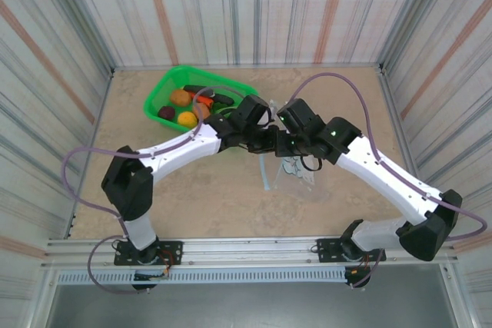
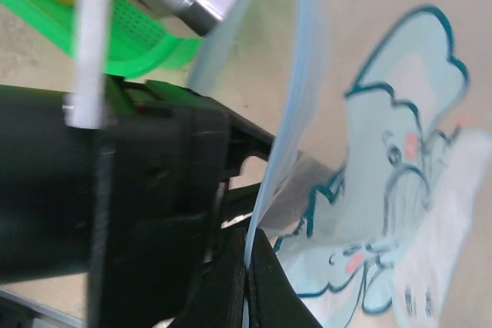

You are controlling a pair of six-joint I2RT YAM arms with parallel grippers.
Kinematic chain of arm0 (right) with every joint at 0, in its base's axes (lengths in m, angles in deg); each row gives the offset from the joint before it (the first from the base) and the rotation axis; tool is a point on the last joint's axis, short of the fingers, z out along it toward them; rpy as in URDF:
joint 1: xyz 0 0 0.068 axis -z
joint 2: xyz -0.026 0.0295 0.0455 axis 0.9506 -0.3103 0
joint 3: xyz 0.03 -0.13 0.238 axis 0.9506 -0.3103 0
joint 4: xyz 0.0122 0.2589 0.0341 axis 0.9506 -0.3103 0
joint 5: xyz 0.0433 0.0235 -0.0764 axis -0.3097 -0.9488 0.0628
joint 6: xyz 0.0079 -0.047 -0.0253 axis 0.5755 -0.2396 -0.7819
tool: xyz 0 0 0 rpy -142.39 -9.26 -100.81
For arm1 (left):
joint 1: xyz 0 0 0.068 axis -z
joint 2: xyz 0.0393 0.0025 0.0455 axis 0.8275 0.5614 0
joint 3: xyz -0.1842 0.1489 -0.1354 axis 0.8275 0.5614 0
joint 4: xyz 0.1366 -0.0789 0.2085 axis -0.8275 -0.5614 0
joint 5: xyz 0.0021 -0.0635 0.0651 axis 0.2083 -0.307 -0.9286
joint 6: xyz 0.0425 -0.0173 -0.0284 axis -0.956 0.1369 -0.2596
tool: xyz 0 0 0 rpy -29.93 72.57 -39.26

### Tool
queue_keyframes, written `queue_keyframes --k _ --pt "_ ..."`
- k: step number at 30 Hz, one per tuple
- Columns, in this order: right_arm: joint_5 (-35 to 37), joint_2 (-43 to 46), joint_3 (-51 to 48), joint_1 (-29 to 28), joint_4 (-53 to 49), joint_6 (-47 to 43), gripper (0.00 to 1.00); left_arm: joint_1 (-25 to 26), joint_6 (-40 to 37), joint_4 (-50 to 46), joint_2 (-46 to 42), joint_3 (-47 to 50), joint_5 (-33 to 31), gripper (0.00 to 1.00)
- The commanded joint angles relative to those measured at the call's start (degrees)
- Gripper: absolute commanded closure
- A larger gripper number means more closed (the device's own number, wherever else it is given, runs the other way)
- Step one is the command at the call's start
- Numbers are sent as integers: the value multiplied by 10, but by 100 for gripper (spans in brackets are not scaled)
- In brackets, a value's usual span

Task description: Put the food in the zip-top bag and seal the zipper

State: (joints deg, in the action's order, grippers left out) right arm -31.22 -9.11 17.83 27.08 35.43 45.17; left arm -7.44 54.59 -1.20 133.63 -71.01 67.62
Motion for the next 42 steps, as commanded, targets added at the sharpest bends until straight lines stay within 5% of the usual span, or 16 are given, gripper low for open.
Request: queue_keyframes --k 1,6,9,15,30,36,42 --pt "-5 22 0 7 5 13 100 -1 12 -20 11 -5 -19 70" --pt "14 22 19 20 -20 0 100 0 4 -51 20 -10 -50 27" --pt "38 12 44 19 -47 -15 100 0 -8 -88 24 -24 -78 17" --pt "80 -2 80 19 -87 -46 100 -1 -8 -180 44 -67 -139 16" --pt "95 -53 157 40 -123 -122 100 -16 -3 -204 7 -61 -242 17" --pt "55 -75 153 46 -92 -138 100 -22 -14 -46 -37 -19 -124 19" --pt "60 -87 141 49 -73 -154 100 -20 -62 -50 -69 -58 -106 19"
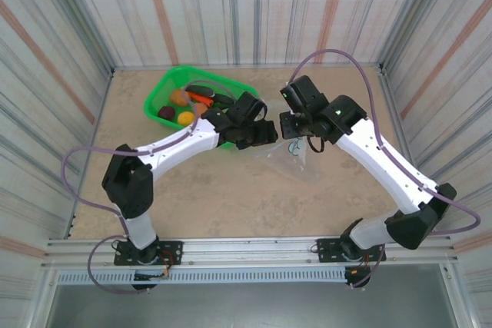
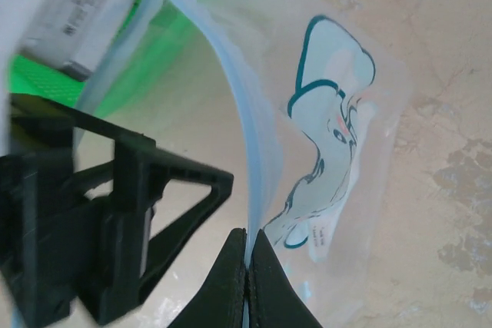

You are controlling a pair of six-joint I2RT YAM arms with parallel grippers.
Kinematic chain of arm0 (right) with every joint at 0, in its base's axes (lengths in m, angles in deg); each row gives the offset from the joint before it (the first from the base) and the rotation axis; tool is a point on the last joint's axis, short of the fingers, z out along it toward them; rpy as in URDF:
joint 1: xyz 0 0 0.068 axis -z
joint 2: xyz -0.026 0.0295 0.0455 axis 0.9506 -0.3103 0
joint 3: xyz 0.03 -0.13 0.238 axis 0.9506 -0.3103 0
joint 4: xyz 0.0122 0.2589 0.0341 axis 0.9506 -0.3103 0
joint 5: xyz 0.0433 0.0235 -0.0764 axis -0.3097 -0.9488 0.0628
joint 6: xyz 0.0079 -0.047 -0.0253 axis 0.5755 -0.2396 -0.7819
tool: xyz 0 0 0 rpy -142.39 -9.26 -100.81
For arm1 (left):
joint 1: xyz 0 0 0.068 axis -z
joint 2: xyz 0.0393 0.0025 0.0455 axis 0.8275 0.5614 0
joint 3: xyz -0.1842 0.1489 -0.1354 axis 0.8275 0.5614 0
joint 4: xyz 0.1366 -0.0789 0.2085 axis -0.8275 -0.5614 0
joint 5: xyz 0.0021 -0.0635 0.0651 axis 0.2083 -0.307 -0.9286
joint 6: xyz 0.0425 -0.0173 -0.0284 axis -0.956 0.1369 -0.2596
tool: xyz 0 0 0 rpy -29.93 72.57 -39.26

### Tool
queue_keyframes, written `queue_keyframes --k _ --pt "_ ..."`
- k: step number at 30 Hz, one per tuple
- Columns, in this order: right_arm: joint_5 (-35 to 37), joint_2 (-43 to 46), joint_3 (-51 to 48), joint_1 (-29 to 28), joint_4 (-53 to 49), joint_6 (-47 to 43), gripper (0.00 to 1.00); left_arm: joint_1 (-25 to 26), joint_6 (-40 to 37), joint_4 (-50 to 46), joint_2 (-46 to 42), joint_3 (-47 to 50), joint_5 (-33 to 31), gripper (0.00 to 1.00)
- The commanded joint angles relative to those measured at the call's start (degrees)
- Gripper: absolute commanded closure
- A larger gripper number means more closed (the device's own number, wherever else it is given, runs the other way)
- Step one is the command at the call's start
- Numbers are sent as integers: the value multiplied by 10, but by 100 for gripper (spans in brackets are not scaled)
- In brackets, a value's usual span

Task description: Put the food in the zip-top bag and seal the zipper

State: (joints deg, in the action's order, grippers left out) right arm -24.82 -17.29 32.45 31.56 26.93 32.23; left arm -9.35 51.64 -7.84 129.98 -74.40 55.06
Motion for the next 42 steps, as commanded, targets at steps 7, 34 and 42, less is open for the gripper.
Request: queue_keyframes --k 7,34,42 --pt "-10 -13 -4 10 16 -42 100 -7 -40 4 -51 -29 28 20" --pt "-30 -11 -69 82 63 -17 100 -234 49 -199 -69 -69 -109 24" --pt "-39 14 -94 86 76 -27 100 -286 -79 -290 89 -197 -172 20"
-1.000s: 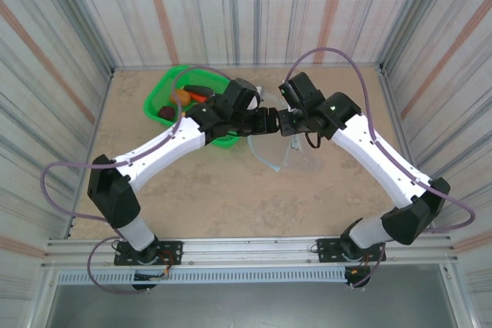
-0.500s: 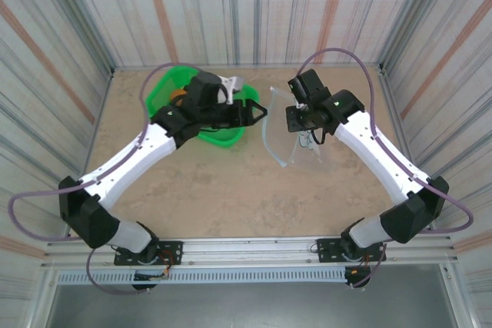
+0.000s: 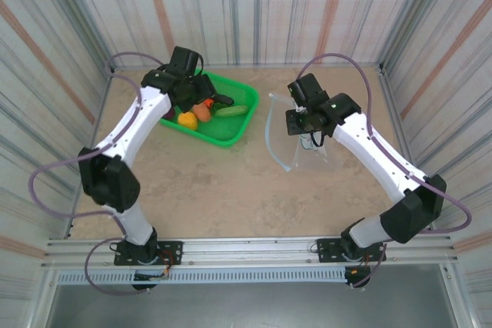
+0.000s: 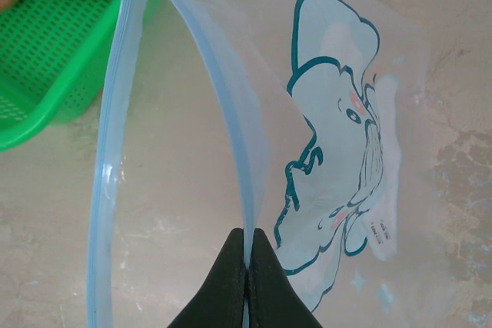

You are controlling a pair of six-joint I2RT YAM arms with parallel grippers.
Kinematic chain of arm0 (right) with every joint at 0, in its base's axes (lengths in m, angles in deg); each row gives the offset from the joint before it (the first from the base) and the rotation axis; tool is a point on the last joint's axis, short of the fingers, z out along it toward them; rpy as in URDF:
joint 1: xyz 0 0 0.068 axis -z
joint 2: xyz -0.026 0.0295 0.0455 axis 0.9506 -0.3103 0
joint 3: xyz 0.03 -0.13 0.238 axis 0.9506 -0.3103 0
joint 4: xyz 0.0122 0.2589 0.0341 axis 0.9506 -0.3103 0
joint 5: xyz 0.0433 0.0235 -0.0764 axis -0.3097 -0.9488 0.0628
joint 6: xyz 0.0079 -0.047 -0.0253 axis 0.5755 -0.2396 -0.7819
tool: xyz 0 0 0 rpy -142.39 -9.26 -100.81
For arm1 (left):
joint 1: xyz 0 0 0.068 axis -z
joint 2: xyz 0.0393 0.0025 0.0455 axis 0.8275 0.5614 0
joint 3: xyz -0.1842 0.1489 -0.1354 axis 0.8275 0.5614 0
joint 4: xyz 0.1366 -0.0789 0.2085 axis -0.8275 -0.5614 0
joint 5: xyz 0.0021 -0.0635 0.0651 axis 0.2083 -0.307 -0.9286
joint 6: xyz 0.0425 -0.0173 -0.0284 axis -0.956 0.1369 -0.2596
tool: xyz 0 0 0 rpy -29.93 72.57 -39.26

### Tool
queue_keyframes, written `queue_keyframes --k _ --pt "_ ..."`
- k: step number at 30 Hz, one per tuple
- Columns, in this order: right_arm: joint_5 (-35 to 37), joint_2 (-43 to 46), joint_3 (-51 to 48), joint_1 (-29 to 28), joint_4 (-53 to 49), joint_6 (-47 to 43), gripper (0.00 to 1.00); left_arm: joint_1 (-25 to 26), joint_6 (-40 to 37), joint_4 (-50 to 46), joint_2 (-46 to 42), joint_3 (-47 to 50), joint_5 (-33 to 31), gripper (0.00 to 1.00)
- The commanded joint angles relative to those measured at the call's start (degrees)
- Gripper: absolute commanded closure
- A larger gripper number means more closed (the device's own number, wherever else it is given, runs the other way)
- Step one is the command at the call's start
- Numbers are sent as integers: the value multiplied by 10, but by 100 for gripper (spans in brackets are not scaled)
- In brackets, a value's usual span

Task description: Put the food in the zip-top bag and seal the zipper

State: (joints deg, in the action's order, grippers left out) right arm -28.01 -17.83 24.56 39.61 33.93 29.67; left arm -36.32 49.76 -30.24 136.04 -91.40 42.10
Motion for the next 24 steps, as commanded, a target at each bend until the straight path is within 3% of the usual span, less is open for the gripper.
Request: queue_keyframes --k 1,7,14,18,24 --pt "-5 21 -18 7 6 -3 100 -26 -75 -67 40 -27 -39 20" --pt "-16 32 -39 21 13 -12 100 -56 -188 -56 81 -14 -21 20" --pt "-35 36 -47 28 20 -11 100 -71 -266 -45 134 -7 -16 18" --pt "-36 36 -47 30 19 -12 100 -87 -269 -50 168 -10 8 19" --pt "-42 38 -51 32 25 -11 100 -85 -240 -10 154 60 40 23"
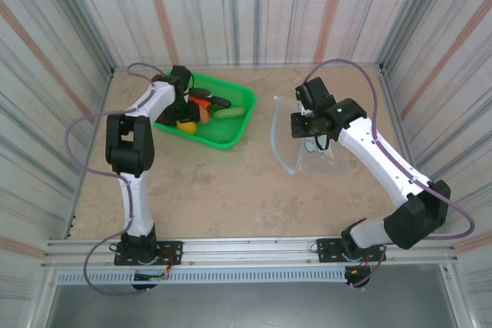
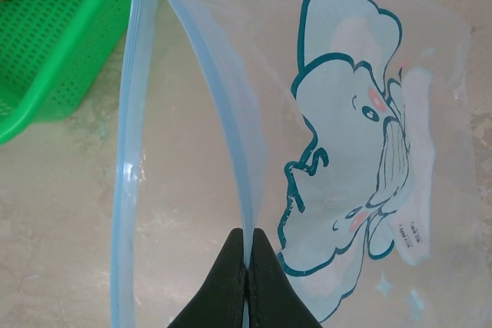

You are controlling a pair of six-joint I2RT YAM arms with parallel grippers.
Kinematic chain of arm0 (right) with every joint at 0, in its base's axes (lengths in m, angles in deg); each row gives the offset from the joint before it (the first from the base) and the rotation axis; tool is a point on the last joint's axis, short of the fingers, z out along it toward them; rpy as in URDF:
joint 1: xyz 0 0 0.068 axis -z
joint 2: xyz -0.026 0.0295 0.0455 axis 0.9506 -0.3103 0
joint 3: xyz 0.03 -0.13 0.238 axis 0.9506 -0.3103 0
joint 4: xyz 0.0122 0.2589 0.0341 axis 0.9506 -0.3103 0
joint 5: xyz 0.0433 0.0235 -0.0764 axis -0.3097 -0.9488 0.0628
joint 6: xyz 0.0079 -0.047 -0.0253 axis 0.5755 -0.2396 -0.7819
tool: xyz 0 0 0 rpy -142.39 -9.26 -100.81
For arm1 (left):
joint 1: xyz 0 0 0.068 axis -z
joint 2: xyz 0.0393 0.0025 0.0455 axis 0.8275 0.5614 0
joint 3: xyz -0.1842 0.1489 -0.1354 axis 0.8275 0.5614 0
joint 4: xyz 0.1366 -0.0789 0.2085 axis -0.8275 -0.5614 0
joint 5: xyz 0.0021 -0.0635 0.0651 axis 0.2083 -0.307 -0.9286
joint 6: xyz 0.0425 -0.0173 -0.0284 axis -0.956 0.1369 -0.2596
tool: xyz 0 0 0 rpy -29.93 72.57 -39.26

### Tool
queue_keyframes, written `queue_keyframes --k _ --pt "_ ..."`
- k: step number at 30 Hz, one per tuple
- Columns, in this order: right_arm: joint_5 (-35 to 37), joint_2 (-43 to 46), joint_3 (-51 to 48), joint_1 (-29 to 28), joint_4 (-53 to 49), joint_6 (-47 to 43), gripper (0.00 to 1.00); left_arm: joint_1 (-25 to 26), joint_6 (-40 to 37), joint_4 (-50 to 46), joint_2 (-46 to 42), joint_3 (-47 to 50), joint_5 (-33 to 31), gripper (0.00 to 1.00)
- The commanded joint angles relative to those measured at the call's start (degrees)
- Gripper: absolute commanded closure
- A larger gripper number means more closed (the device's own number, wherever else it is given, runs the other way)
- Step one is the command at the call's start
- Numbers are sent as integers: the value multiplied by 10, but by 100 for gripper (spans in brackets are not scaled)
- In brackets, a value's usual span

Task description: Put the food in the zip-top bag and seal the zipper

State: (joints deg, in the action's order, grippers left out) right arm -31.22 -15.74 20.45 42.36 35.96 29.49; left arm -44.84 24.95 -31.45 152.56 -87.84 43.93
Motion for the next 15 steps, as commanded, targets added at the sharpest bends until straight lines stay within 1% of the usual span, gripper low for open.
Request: queue_keyframes --k 1,3,4,5,8,9,11,15 --pt "-10 16 -10 5 6 -9 100 0 15 5 -11 32 18 24" --pt "-15 15 -10 5 7 -9 100 0 35 2 -14 42 4 26" --pt "-16 15 -10 5 7 -9 100 0 46 2 -13 47 6 28" --pt "-17 17 -10 5 6 -9 100 0 59 2 -14 57 12 31" --pt "-14 25 -12 6 7 -10 100 1 105 13 -60 109 26 41" --pt "-14 27 -13 6 7 -10 100 3 115 16 -73 128 29 43" --pt "-13 34 -17 7 7 -11 100 9 141 26 -108 178 38 45" --pt "-19 43 -25 8 11 -11 100 21 173 36 -168 244 59 45"
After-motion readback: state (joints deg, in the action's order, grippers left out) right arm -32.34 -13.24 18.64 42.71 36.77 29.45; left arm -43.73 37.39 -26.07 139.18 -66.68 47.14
